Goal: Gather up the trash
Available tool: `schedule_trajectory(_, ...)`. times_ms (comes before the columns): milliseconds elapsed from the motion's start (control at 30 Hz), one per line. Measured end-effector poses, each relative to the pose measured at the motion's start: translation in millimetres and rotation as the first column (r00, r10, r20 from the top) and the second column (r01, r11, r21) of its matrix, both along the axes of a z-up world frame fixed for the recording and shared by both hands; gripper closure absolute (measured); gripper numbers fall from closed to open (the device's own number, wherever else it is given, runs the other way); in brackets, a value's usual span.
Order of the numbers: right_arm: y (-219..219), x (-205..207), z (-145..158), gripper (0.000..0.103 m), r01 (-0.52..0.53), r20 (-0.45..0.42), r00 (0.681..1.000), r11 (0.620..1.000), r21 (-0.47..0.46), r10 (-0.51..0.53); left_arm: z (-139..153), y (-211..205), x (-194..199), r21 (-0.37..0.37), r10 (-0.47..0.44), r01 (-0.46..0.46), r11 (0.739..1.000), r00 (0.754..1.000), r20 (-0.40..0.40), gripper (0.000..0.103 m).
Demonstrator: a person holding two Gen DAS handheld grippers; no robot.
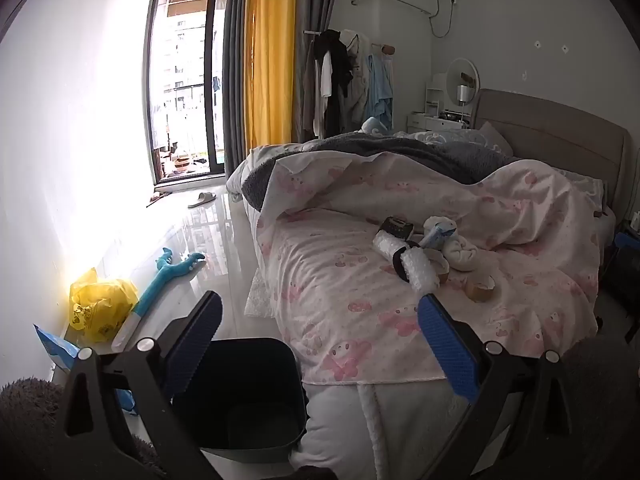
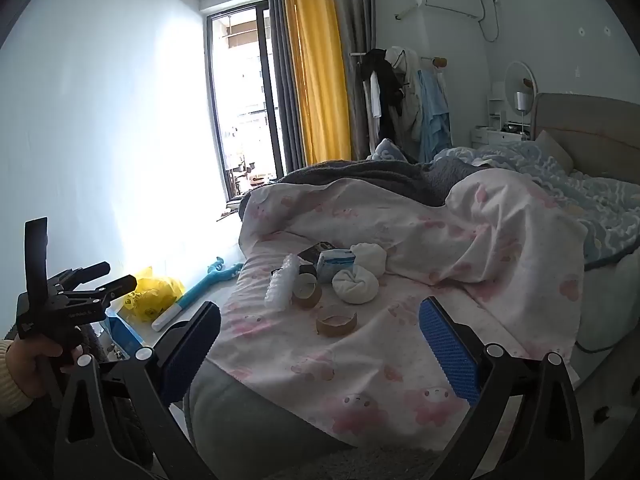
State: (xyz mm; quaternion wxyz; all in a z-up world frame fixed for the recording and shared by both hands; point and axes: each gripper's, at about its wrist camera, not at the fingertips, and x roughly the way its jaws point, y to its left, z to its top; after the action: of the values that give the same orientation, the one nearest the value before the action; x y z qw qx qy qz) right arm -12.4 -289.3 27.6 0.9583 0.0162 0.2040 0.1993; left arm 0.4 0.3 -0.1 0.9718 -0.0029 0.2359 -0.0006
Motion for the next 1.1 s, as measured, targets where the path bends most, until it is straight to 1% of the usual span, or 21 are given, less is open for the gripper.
schedule_trajectory(333,-1.2,0.4,0.3,0.003,-0.001,-0.004,1.0,1.0,0.02,0.001,0.1,-0.1,-0.1,0.0,-0.001,0.001,1.0,1.0,0.001,0.003)
schedule_trajectory(1100,-0.4,1.6,-0.7,0.003,-0.001,-0.007,1.0,1.0,0.018,0.001,1.0,3.0,-0.6,0.001,0.001,-0.001,1.0,1.0,0.001,0.003)
